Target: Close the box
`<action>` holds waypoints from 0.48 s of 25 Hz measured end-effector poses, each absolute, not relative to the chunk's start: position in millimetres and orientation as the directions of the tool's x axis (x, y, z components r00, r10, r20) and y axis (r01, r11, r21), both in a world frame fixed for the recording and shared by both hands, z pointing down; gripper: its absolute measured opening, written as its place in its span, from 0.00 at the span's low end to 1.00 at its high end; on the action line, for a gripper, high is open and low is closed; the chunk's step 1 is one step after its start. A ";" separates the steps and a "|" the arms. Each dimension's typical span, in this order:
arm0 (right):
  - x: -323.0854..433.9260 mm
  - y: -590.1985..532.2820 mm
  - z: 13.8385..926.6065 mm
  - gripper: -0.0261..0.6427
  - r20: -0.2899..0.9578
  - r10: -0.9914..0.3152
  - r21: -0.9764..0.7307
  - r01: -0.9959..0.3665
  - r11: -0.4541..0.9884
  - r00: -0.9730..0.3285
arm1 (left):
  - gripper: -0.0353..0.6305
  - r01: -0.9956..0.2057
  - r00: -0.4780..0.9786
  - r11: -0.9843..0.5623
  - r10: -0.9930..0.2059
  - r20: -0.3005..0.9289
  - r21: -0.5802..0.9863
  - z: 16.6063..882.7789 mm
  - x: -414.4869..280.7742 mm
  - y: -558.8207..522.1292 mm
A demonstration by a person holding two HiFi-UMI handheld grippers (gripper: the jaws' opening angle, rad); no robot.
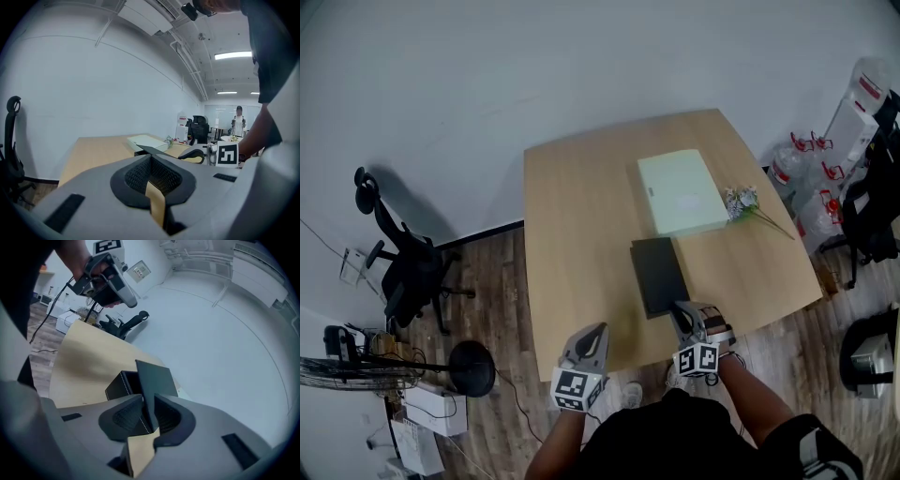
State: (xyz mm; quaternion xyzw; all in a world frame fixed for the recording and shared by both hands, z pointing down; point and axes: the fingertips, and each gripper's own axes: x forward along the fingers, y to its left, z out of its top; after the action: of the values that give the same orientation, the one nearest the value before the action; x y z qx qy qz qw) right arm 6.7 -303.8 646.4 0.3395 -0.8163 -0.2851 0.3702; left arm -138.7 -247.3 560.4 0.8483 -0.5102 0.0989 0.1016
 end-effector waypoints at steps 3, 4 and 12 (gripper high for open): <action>5.6 -298.1 636.5 0.31 0.387 -0.755 0.687 -0.380 0.619 -0.529 | 0.08 -0.884 0.461 -0.463 -0.843 0.278 0.061 563.4 -136.9 -246.4; 4.8 -296.5 632.4 0.31 0.376 -0.755 0.679 -0.395 0.619 -0.538 | 0.08 -0.883 0.462 -0.465 -0.841 0.280 0.060 564.7 -136.3 -246.3; 13.7 -307.2 576.9 0.29 0.277 -0.783 0.336 -0.708 0.622 -0.557 | 0.08 -0.868 0.490 -0.494 -0.828 0.273 0.061 563.8 -124.8 -253.5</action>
State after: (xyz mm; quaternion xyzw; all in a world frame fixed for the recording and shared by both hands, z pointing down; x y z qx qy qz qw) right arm 13.7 -307.2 576.9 0.4249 -0.8773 -0.0931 0.2030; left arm -124.8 -253.5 563.8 0.8578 -0.4941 0.1042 0.0956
